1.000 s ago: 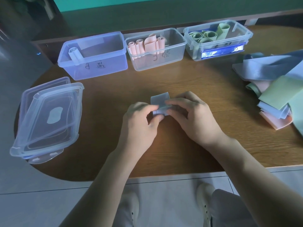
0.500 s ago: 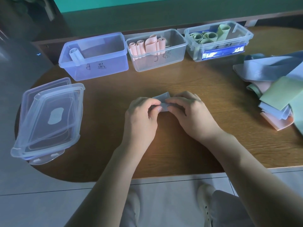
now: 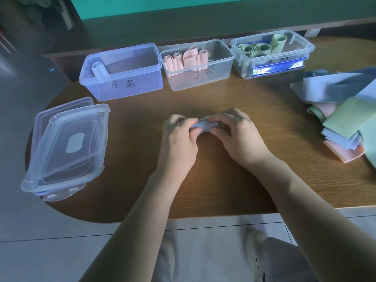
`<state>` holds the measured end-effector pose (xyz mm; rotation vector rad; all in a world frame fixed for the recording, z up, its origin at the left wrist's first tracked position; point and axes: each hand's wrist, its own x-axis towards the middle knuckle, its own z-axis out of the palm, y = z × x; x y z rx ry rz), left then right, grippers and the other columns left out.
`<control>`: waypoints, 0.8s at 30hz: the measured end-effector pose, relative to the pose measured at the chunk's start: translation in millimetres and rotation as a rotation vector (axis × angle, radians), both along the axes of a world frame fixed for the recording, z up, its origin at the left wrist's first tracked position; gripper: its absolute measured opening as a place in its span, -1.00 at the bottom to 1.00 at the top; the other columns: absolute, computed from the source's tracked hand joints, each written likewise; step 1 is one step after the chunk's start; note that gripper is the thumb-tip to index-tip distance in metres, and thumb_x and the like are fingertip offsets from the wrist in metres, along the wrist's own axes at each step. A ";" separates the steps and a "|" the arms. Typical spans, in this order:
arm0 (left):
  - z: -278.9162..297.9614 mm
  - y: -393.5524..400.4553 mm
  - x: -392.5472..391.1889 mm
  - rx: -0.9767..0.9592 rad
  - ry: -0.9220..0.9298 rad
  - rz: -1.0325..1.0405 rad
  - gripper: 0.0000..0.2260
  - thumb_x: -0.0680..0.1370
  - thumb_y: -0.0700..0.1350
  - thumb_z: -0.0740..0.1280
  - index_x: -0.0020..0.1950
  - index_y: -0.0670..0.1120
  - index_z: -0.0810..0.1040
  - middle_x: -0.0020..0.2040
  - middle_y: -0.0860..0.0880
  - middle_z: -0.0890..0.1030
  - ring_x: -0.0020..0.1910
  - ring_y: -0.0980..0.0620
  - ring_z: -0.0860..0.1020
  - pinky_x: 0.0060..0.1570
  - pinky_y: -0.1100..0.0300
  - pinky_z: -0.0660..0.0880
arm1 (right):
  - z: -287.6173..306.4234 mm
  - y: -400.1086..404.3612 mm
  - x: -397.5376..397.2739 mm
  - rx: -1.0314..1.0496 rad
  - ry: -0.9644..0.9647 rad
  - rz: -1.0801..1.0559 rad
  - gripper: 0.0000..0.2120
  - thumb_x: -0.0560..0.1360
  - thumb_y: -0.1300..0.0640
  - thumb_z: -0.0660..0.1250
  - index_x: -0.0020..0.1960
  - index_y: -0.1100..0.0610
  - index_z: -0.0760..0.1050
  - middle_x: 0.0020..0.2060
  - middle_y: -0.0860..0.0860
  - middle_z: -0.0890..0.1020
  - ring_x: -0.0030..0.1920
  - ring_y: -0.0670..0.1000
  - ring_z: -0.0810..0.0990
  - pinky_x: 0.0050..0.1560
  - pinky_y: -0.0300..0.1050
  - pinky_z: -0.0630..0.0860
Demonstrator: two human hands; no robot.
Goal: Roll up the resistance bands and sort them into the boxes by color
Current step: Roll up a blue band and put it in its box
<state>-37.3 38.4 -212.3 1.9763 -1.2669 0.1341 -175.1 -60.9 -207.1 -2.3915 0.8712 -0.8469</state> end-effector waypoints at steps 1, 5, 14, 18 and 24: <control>1.1 -0.5 0.6 -0.020 -0.008 0.010 -0.79 0.56 -0.17 0.45 0.19 -0.10 0.68 0.13 -0.09 0.57 0.11 -0.05 0.53 0.07 0.23 0.45 | -0.5 -1.5 0.8 -0.001 0.000 0.001 -0.73 0.55 0.18 0.42 0.24 0.04 0.64 0.10 0.01 0.58 0.18 0.11 0.51 0.18 -0.08 0.44; 3.1 -2.7 4.9 -0.105 -0.099 -0.050 -0.90 0.51 -0.27 0.48 0.00 -0.13 0.69 -0.02 -0.03 0.65 -0.02 -0.03 0.56 -0.02 0.30 0.39 | -3.9 -5.8 3.6 -0.017 -0.030 0.012 -0.75 0.55 0.18 0.42 0.22 0.07 0.66 0.05 0.02 0.58 0.13 0.12 0.54 0.17 -0.05 0.49; 3.9 -10.6 9.2 0.003 -0.061 -0.075 -0.69 0.44 -0.16 0.57 0.17 -0.12 0.68 0.09 -0.02 0.69 0.10 -0.05 0.57 0.12 0.46 0.20 | -0.9 -14.1 11.9 -0.054 -0.075 -0.063 -0.86 0.58 0.14 0.40 0.11 0.09 0.67 0.02 0.03 0.63 -0.02 0.07 0.62 -0.01 -0.04 0.58; 6.5 -17.1 17.0 0.023 -0.033 -0.098 -0.65 0.43 -0.18 0.58 0.20 -0.12 0.69 0.09 -0.03 0.70 0.10 -0.06 0.56 0.12 0.45 0.22 | -1.5 -18.6 16.3 -0.003 -0.060 -0.073 -0.82 0.61 0.09 0.35 0.13 0.09 0.68 0.02 0.02 0.65 0.00 0.05 0.63 -0.01 -0.07 0.57; 8.3 -33.2 24.9 0.119 -0.065 -0.106 -0.78 0.56 -0.15 0.44 0.20 -0.12 0.65 0.02 -0.09 0.66 0.07 -0.10 0.52 0.09 0.16 0.42 | 1.1 -24.0 20.9 0.055 0.005 -0.074 -0.74 0.63 0.01 0.31 0.24 0.07 0.64 0.11 0.02 0.63 0.06 0.05 0.60 0.01 -0.13 0.49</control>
